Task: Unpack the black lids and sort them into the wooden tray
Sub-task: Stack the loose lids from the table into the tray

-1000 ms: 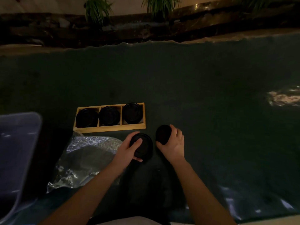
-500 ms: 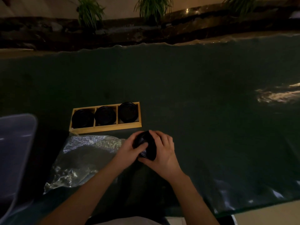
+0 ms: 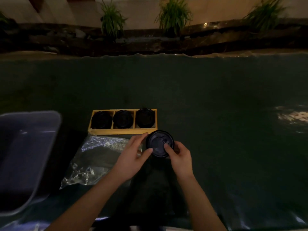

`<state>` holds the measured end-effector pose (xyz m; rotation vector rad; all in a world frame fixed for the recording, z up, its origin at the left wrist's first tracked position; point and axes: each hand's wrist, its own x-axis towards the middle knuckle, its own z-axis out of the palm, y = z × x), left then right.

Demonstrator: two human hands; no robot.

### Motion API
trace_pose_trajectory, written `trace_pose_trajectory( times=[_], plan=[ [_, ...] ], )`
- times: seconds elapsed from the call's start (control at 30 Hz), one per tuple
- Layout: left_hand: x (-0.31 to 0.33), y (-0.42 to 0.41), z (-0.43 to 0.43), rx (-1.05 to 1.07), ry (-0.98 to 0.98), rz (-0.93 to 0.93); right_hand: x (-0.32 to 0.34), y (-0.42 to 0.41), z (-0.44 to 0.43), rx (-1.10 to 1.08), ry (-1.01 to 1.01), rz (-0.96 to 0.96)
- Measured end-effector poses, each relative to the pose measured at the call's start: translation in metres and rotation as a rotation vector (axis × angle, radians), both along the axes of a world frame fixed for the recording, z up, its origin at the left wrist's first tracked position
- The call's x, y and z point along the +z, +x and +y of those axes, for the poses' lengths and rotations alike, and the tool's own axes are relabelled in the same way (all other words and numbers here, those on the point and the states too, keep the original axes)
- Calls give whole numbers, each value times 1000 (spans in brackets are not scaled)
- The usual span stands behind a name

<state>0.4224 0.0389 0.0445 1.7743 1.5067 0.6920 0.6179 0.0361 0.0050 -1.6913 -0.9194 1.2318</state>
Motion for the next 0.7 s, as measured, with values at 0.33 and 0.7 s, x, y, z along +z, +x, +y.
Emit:
trace_pose_trajectory(
  times=[0.33, 0.7],
  plan=[
    [15, -81, -27, 15, 122, 355, -9, -47, 114, 6, -72, -177],
    [-5, -147, -71, 207, 14, 326, -34, -77, 182, 10, -247, -467]
  ],
)
